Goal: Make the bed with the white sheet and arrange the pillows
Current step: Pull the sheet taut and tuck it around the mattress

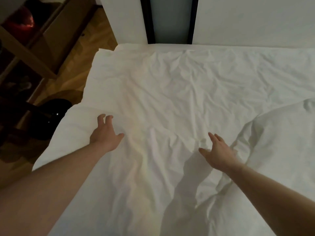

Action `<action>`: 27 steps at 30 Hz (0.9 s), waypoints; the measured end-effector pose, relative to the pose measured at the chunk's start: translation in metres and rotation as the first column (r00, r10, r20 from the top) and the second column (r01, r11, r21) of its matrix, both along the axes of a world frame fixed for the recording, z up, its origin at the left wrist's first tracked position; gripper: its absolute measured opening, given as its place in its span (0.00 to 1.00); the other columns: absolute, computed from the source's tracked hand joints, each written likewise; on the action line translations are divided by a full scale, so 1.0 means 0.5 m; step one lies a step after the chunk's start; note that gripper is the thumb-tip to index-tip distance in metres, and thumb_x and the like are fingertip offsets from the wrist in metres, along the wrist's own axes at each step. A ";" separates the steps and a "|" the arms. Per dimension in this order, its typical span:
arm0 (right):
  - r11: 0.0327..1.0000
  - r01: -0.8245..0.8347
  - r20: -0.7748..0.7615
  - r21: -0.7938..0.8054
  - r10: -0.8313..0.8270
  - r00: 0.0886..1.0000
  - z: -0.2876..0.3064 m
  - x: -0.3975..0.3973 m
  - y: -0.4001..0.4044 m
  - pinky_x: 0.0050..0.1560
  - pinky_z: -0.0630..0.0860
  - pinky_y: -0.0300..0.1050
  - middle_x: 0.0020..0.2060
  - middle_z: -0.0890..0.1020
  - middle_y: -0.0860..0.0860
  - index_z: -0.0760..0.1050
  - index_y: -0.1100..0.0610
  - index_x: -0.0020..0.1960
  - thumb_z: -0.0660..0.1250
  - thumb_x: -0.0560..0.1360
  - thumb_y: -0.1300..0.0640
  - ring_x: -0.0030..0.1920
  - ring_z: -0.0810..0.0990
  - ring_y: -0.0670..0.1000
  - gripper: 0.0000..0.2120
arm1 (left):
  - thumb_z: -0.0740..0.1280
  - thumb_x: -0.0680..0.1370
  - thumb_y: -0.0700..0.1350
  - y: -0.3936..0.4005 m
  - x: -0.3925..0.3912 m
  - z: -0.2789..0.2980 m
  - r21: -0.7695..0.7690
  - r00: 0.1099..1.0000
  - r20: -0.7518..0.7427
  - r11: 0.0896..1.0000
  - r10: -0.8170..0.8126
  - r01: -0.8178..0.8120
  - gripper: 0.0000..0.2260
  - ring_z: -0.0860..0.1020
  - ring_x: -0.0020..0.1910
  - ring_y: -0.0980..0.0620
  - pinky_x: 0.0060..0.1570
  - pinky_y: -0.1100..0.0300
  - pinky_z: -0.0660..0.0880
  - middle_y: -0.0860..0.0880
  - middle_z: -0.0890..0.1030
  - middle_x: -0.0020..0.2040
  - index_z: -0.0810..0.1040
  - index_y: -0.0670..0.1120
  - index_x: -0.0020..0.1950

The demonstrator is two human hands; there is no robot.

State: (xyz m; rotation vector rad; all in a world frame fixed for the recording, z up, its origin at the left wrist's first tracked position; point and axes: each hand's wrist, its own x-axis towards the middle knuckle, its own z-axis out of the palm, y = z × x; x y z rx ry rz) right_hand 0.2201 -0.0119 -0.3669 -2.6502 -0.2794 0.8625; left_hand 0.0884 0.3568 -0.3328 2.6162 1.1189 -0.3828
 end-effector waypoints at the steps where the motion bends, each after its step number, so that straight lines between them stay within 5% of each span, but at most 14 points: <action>1: 1.000 0.025 -0.020 0.003 -0.024 0.999 -0.033 -0.001 0.011 0.77 0.62 0.52 0.82 0.59 0.55 0.52 0.55 0.84 0.66 0.80 0.42 0.80 0.61 0.56 0.40 | 0.71 0.76 0.58 0.017 0.010 -0.027 0.005 1.000 0.009 1.000 0.014 -0.014 0.38 0.77 0.63 0.37 0.61 0.46 0.75 0.49 0.50 0.79 0.56 0.49 0.79; 5: 0.987 0.145 -0.071 -0.065 -0.150 0.986 -0.118 -0.024 0.034 0.69 0.68 0.54 0.73 0.74 0.59 0.55 0.52 0.82 0.63 0.79 0.35 0.72 0.72 0.61 0.39 | 0.71 0.74 0.62 0.067 0.019 -0.122 -0.020 0.998 -0.069 1.000 0.005 -0.006 0.45 0.72 0.70 0.37 0.65 0.45 0.71 0.50 0.47 0.82 0.49 0.52 0.82; 7: 0.989 0.106 -0.051 -0.103 -0.111 0.992 -0.139 -0.040 0.032 0.65 0.71 0.54 0.67 0.78 0.59 0.63 0.48 0.77 0.65 0.77 0.33 0.68 0.76 0.62 0.34 | 0.74 0.69 0.64 0.081 0.004 -0.164 -0.097 0.994 -0.098 0.995 -0.044 0.034 0.49 0.73 0.68 0.36 0.65 0.45 0.72 0.47 0.57 0.80 0.47 0.55 0.81; 12: 0.994 0.047 0.126 -0.093 -0.035 0.991 -0.135 -0.084 0.023 0.49 0.75 0.52 0.49 0.84 0.52 0.74 0.50 0.49 0.65 0.78 0.36 0.55 0.82 0.60 0.17 | 0.67 0.77 0.56 0.101 -0.030 -0.205 -0.080 0.970 -0.185 0.986 -0.159 0.146 0.40 0.77 0.65 0.40 0.61 0.47 0.75 0.45 0.74 0.71 0.45 0.59 0.82; 14: 0.995 0.061 0.153 -0.085 -0.047 0.987 -0.118 -0.103 0.022 0.46 0.73 0.51 0.47 0.81 0.49 0.72 0.50 0.44 0.63 0.78 0.36 0.54 0.82 0.58 0.18 | 0.66 0.77 0.55 0.112 -0.029 -0.187 -0.088 0.958 -0.230 0.984 -0.171 0.154 0.34 0.79 0.63 0.41 0.59 0.49 0.77 0.45 0.79 0.66 0.55 0.59 0.80; 17: 0.994 0.108 0.168 -0.015 -0.104 0.980 -0.098 -0.126 0.012 0.44 0.72 0.51 0.46 0.76 0.46 0.73 0.49 0.45 0.64 0.79 0.39 0.53 0.82 0.57 0.14 | 0.68 0.74 0.54 0.125 -0.032 -0.157 -0.080 0.955 -0.241 0.985 -0.170 0.155 0.18 0.80 0.60 0.44 0.55 0.53 0.77 0.48 0.82 0.61 0.75 0.56 0.64; 21: 0.988 0.125 0.198 0.086 -0.140 0.970 -0.035 -0.131 0.012 0.42 0.73 0.52 0.43 0.73 0.45 0.70 0.49 0.44 0.66 0.79 0.42 0.51 0.81 0.58 0.12 | 0.69 0.74 0.51 0.127 -0.057 -0.080 -0.001 0.992 -0.060 0.994 -0.110 0.110 0.06 0.81 0.52 0.41 0.41 0.55 0.73 0.48 0.83 0.51 0.72 0.54 0.46; 27: 0.940 0.141 0.366 0.311 -0.256 0.895 0.180 0.001 0.088 0.41 0.67 0.48 0.40 0.78 0.51 0.74 0.54 0.43 0.72 0.77 0.55 0.45 0.79 0.62 0.09 | 0.68 0.75 0.45 0.133 -0.004 0.126 0.031 0.950 0.312 0.999 0.016 -0.027 0.03 0.78 0.45 0.38 0.39 0.51 0.72 0.46 0.81 0.44 0.74 0.50 0.46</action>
